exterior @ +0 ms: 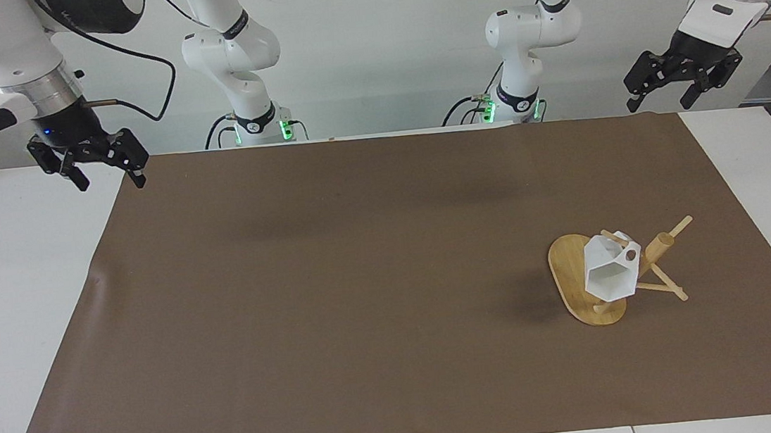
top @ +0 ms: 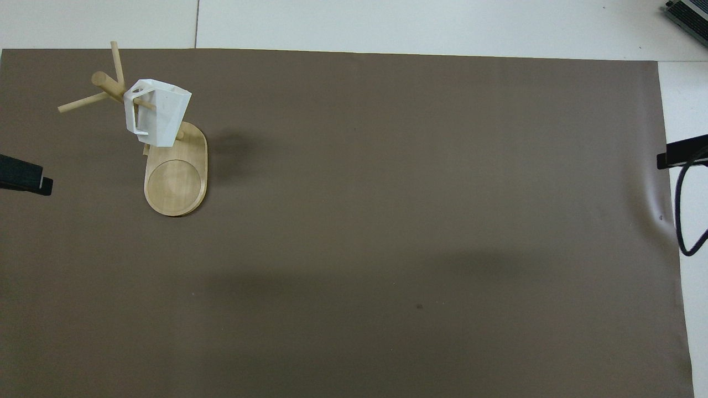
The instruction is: Hang cup on rack
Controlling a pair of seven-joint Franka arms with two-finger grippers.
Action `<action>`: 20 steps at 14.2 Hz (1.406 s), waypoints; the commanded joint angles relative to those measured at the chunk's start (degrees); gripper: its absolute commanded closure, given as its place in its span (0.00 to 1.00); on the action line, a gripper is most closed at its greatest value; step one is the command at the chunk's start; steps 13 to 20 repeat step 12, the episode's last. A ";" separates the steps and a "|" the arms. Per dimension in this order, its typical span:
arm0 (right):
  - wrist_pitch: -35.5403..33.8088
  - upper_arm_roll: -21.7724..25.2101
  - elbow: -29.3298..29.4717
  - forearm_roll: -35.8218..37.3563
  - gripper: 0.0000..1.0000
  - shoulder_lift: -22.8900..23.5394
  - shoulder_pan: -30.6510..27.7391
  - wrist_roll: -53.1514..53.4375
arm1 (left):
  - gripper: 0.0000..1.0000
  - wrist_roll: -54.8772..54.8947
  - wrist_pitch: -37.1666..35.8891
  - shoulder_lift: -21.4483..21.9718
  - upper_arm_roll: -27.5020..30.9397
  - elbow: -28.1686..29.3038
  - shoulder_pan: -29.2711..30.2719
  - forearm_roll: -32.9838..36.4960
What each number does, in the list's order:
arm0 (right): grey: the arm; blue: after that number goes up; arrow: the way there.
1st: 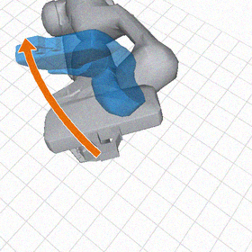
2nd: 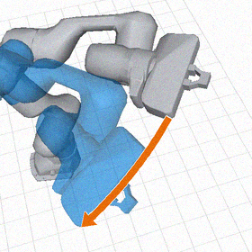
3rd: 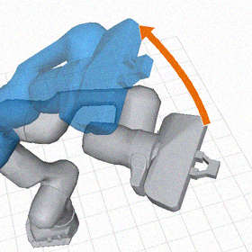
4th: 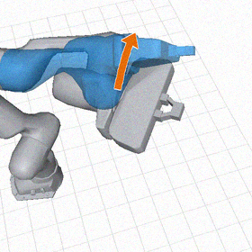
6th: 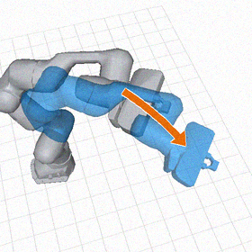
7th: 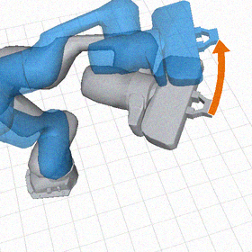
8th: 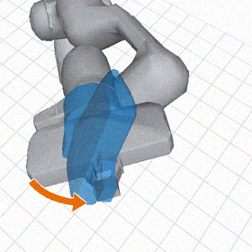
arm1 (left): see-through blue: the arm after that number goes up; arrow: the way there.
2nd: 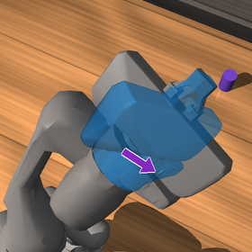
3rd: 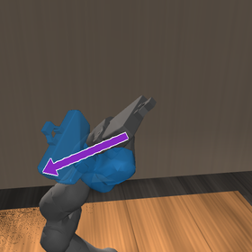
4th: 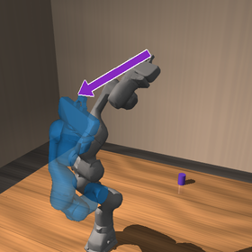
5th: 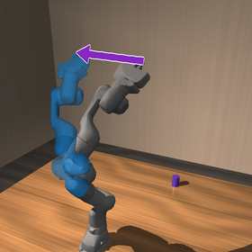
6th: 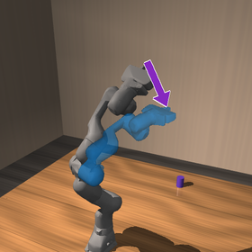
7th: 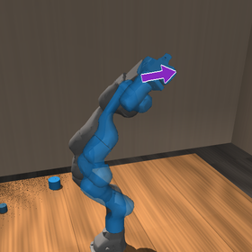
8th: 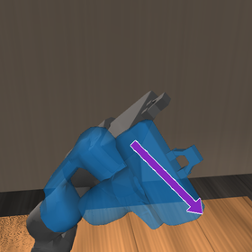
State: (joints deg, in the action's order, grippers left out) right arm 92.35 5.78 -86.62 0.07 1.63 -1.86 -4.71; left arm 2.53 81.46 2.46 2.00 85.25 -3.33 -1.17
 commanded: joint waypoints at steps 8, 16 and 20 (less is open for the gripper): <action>-0.59 -0.25 -1.00 0.28 0.00 -1.10 -0.16 1.02 | 0.00 0.64 4.32 3.78 0.46 5.54 -0.80 1.52; -0.59 -0.25 -1.00 0.28 0.00 -1.10 -0.16 0.93 | 0.00 0.64 4.40 3.87 0.46 5.71 -0.80 1.52; -0.59 -0.25 -1.00 0.28 0.00 -1.10 -0.16 0.93 | 0.00 0.64 4.40 3.87 0.46 5.71 -0.80 1.52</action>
